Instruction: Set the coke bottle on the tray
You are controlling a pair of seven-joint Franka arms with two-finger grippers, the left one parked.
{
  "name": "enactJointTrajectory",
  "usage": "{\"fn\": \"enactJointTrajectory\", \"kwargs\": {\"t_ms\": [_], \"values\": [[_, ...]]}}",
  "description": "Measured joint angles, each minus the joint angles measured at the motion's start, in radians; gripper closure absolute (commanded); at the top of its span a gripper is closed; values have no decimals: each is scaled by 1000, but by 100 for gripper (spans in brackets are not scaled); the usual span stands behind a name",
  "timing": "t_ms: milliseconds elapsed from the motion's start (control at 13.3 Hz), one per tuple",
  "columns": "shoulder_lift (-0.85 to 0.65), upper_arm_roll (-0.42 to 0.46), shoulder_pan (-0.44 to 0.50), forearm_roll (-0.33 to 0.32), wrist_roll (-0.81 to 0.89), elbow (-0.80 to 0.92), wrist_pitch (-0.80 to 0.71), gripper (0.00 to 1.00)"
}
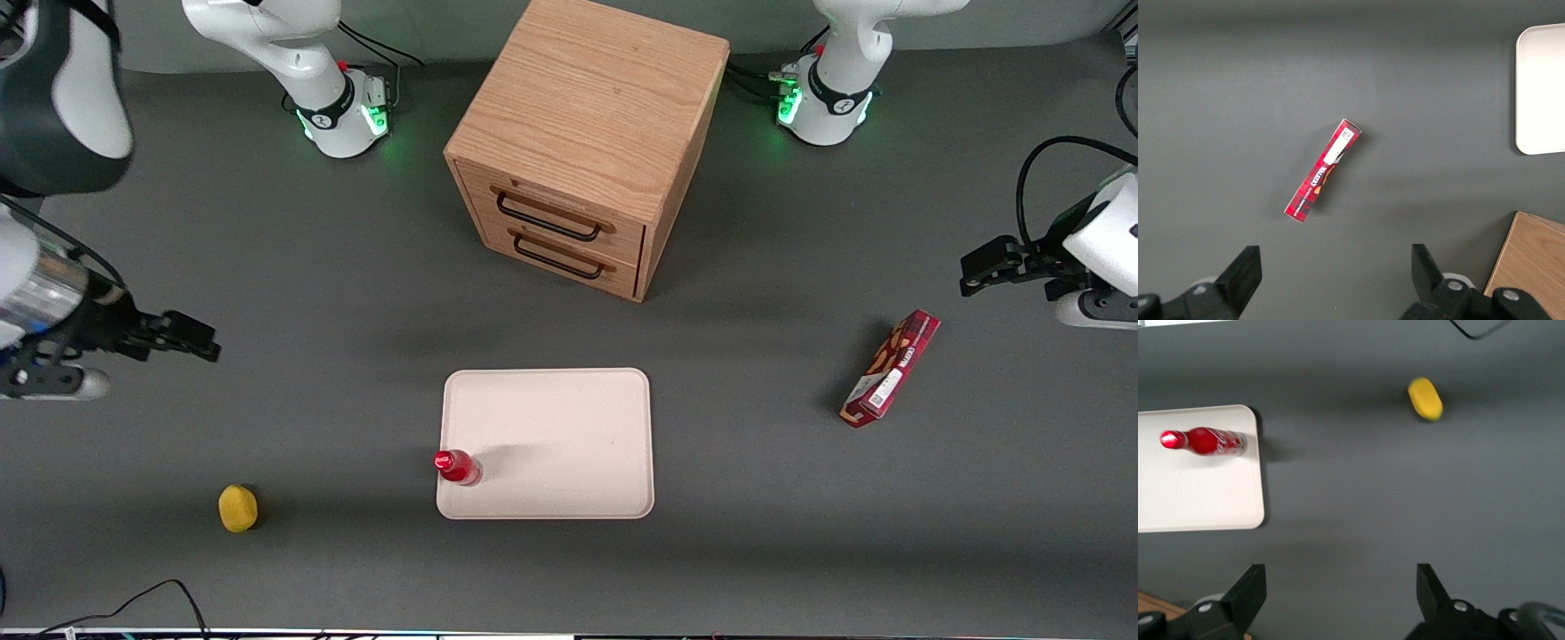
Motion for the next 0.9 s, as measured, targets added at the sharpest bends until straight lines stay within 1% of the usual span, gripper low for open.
{"fn": "enactJointTrajectory", "kwargs": {"t_ms": [150,300,525,900], "values": [[-70,1,-52,8,-31,-70,1,0],[-113,1,-73,11,-58,-130,13,0],[-149,6,-76,11,-60,-175,34,0],[-191,10,-76,-1,-71,-167,36,0]]}}
